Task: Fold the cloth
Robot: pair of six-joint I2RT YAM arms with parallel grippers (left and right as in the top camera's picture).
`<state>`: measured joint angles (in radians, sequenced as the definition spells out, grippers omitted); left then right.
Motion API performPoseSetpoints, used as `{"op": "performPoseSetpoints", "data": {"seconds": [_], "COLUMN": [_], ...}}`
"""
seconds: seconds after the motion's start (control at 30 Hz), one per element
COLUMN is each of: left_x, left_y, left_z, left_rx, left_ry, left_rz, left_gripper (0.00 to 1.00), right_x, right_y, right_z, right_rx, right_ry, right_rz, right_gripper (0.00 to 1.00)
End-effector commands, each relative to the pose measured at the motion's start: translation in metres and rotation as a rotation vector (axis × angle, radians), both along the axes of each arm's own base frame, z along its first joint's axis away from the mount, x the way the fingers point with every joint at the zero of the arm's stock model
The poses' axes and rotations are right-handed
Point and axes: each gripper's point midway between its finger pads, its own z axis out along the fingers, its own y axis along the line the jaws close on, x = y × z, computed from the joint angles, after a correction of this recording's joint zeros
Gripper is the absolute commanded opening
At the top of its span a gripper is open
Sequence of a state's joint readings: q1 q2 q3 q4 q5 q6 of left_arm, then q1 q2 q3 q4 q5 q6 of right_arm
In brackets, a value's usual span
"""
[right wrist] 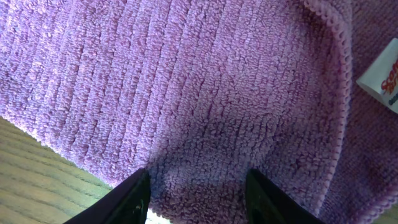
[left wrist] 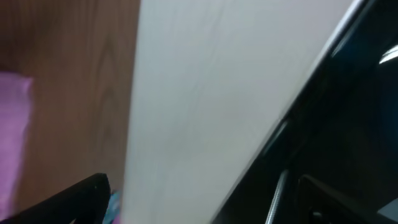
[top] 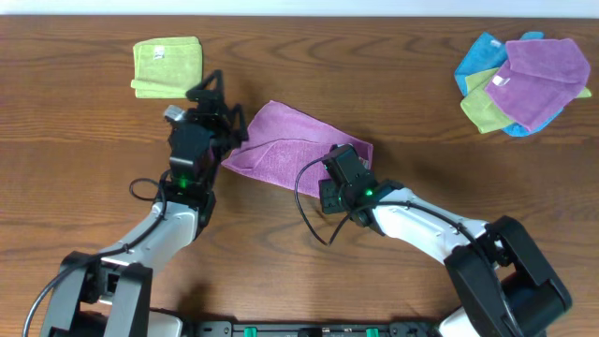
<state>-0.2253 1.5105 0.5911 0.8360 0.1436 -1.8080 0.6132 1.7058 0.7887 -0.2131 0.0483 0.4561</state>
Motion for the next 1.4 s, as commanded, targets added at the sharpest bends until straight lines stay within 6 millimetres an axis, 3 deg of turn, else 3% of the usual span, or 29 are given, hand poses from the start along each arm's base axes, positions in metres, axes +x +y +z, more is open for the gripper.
{"op": "performPoseSetpoints", "data": {"seconds": [0.0,0.07,0.2,0.33,0.4,0.57,0.73,0.87,1.0,1.27,1.37], "left_x": [-0.029,-0.047,-0.081,-0.090,-0.090,-0.103,-0.081,-0.068,-0.069,-0.077,-0.074], "left_y": [-0.041,-0.047,-0.041,-0.036,-0.036,-0.016,-0.005,0.000,-0.002,-0.034,-0.029], "left_z": [-0.022,-0.049,-0.099,-0.113,-0.113,-0.140,-0.131,-0.122,-0.125,-0.133,-0.136], "left_rx": [0.090,0.193,0.562,0.668,0.667,0.726,0.737,0.648,0.596,0.417,0.416], "left_ry": [0.044,0.104,0.095,0.103,0.104,0.284,0.271,0.294,0.336,0.406,0.424], "left_rz": [-0.355,-0.479,-0.707,-0.761,-0.762,-0.730,-0.600,-0.481,-0.452,-0.475,-0.430], "left_gripper": [0.99,1.00,0.99,1.00,0.94,0.95,0.90,0.89,0.89,0.89,0.89], "right_x": [-0.050,-0.050,-0.050,-0.050,-0.051,-0.050,-0.050,-0.050,-0.049,-0.046,-0.046], "right_y": [-0.029,-0.029,-0.029,-0.028,-0.028,-0.028,-0.028,-0.028,-0.028,-0.025,-0.025], "right_z": [-0.051,-0.051,-0.051,-0.051,-0.051,-0.051,-0.051,-0.051,-0.051,-0.050,-0.050], "right_rx": [-0.099,-0.099,-0.099,-0.093,-0.093,-0.093,-0.093,-0.093,-0.090,-0.080,-0.080], "right_ry": [0.194,0.194,0.194,0.197,0.198,0.198,0.198,0.197,0.193,0.179,0.179], "right_rz": [-0.018,-0.018,-0.018,-0.015,-0.015,-0.015,-0.015,-0.015,-0.015,-0.015,-0.015], "right_gripper": [0.50,0.51,0.51,0.51,0.51,0.51,0.51,0.51,0.51,0.51,0.51]}}
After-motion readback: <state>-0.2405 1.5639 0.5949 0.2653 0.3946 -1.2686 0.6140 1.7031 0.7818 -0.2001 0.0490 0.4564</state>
